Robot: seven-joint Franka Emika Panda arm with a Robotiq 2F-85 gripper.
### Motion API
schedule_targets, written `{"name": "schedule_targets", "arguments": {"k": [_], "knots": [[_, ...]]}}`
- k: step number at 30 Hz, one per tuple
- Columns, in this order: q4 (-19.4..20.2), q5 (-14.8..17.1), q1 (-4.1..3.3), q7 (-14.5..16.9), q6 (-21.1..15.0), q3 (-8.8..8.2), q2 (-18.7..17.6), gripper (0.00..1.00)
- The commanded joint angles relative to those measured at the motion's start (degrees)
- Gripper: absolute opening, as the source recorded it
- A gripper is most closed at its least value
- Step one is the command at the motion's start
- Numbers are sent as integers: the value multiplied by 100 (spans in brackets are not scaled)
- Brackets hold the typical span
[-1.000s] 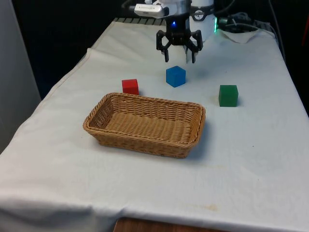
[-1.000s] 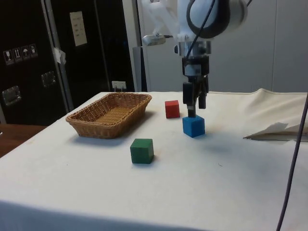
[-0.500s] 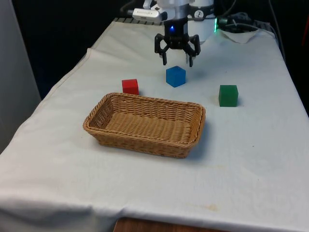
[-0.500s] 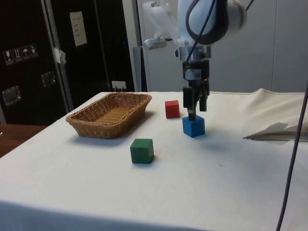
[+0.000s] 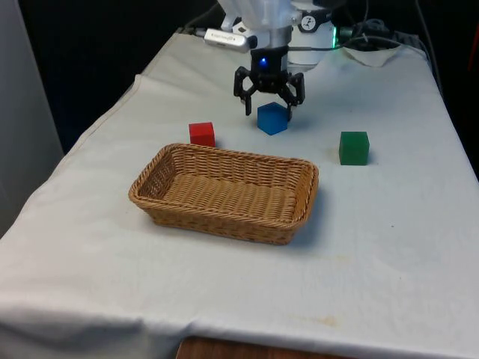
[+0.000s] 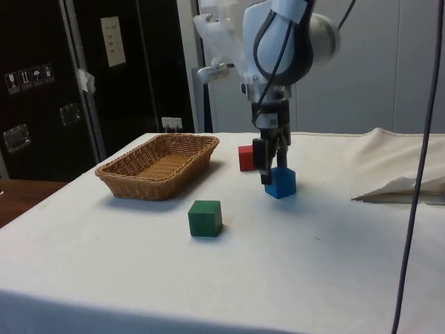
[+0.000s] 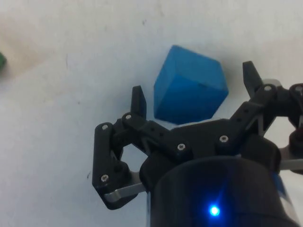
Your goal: Pick up exactly two blocks and place them into the basket.
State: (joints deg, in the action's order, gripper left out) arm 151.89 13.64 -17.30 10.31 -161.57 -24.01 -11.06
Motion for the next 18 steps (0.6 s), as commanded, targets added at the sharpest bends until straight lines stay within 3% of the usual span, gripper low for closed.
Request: {"name": "schedule_targets", "arguments": {"k": [1,7,8,9,15,17,18], "knots": [[23,143,46,103,-69,86,40,100],[-6,86,40,63,-109,52,-109,100],[-23,11,6,6,-69,6,-126,100],[0,74,34,57,-115,46,-115,100],[-11,34,17,23,-92,23,-149,100],[-23,11,11,6,-69,6,-160,89],[-17,29,11,17,-86,17,-149,89]]}}
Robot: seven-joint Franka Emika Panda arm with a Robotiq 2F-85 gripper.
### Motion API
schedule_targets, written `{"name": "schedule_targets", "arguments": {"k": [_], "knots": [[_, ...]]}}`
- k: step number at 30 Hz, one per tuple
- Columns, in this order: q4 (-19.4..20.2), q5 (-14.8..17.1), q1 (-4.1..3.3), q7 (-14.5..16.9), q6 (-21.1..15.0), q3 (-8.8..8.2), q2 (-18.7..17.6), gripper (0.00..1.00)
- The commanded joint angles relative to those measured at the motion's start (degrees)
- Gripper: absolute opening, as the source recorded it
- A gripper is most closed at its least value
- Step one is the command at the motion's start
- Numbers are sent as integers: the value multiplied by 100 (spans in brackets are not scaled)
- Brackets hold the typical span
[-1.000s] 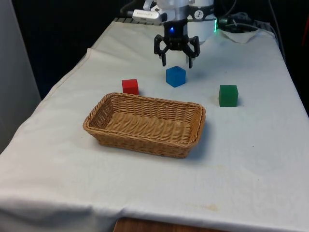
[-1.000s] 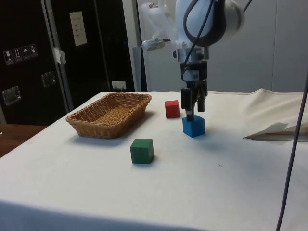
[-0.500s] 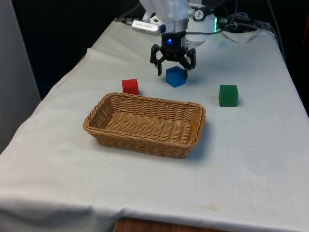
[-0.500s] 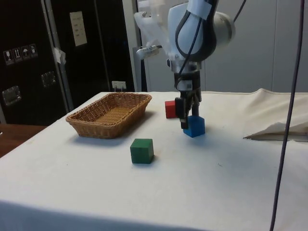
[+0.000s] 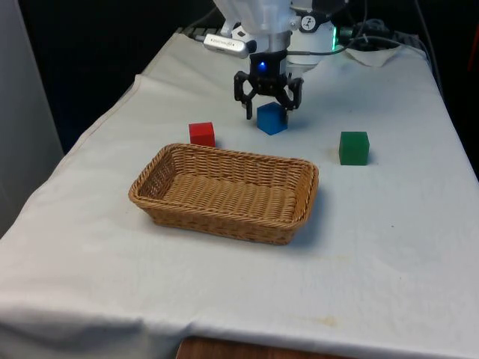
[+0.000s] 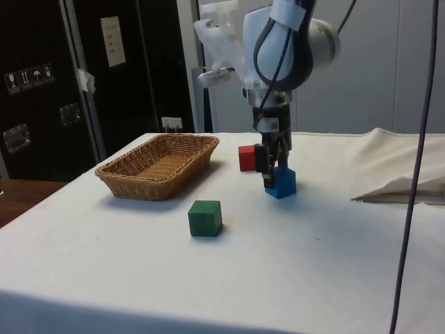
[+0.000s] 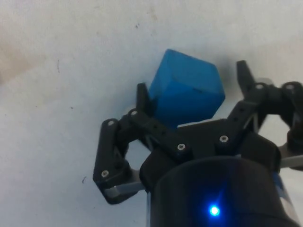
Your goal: Pick up exactly two blocks and place them into the basket.
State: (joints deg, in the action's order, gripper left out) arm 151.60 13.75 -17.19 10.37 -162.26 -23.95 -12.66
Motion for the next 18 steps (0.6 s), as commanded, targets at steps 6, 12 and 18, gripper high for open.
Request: {"name": "schedule_targets", "arguments": {"k": [6,12,18], "knots": [[6,11,0,6,-6,6,11,15],[6,6,-6,0,-6,0,11,12],[0,-92,-63,-80,57,-57,97,12]]}}
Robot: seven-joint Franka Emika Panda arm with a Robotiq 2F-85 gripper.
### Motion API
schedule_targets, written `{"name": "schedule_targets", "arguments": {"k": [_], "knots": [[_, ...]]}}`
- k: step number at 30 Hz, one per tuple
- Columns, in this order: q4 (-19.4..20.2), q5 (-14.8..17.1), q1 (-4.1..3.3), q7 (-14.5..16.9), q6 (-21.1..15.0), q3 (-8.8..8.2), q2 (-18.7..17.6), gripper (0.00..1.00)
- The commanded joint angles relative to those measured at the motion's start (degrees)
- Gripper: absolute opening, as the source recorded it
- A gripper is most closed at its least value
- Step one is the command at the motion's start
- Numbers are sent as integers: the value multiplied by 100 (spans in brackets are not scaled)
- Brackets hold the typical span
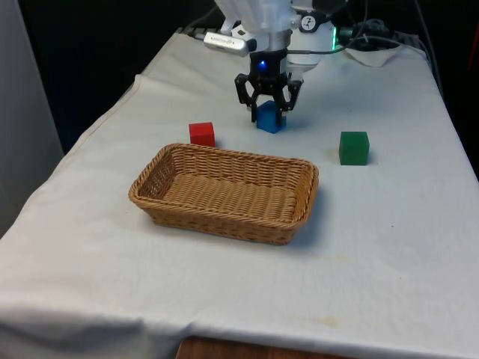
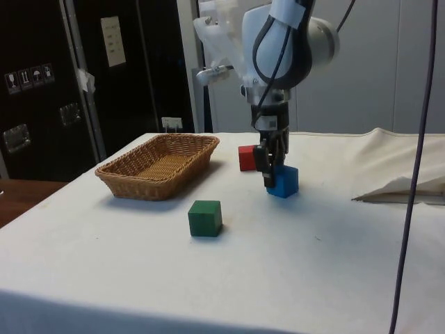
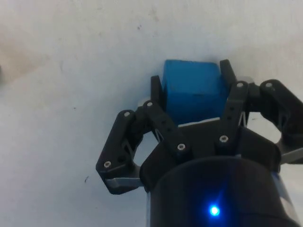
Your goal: Pick up exactly two blocks and place them into the basket.
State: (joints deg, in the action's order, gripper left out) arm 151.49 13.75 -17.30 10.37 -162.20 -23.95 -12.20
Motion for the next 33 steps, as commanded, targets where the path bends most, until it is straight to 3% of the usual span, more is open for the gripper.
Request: {"name": "schedule_targets", "arguments": {"k": [1,6,7,8,14,15,16,21,24,25,28,33], "knots": [[11,-115,-63,-97,69,-69,86,12],[17,-241,-92,-206,195,-86,286,12],[23,-52,-23,-52,166,11,286,12],[23,-264,-92,-229,218,-86,327,12],[-63,-579,-74,-516,504,-23,665,12],[-6,-378,-46,-344,441,29,682,12],[-74,-630,-69,-556,544,-11,705,12],[-166,-831,-63,-682,808,34,940,12],[-258,-888,-46,-665,997,57,1077,12],[-218,-773,-46,-584,945,69,1089,12],[-321,-911,-34,-613,1112,57,1140,12],[-453,-871,-11,-344,1249,-17,1192,12]]}}
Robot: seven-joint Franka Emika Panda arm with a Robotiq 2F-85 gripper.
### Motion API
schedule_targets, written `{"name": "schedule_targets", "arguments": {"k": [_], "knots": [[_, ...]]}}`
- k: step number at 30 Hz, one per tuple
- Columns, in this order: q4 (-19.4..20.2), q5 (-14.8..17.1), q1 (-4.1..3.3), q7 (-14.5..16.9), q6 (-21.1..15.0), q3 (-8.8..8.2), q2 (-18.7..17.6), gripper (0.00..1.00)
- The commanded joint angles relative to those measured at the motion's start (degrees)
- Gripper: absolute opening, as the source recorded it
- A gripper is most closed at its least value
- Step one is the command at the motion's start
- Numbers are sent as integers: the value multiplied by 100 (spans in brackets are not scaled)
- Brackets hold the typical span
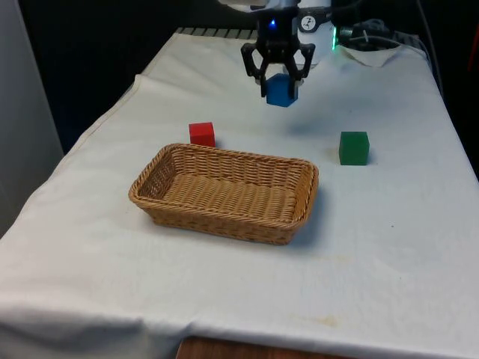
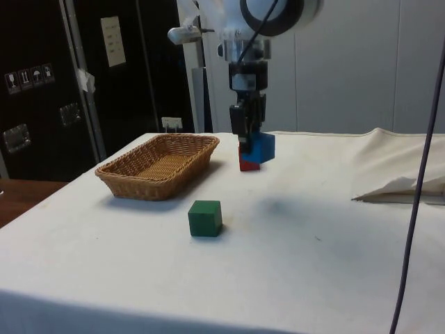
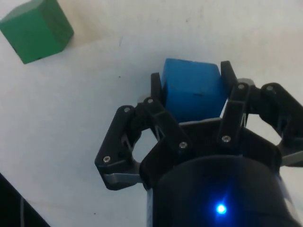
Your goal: Pick up exactly two blocks and place them into the basket.
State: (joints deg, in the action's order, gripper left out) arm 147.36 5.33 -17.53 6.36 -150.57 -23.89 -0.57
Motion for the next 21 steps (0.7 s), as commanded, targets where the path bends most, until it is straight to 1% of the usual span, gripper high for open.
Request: {"name": "schedule_targets", "arguments": {"k": [1,2,7,10,11,14,19,20,21], "knots": [[-23,0,6,46,17,-17,0,12],[-63,-23,17,97,103,-34,29,12],[-223,-11,40,338,241,-103,40,12],[-304,-6,46,447,298,-138,34,12],[-298,0,34,424,229,-138,0,12],[-424,17,57,596,390,-183,23,12],[-602,92,63,802,533,-246,6,12],[-550,11,57,699,441,-246,-6,12],[-636,109,69,837,556,-258,-6,12]]}}
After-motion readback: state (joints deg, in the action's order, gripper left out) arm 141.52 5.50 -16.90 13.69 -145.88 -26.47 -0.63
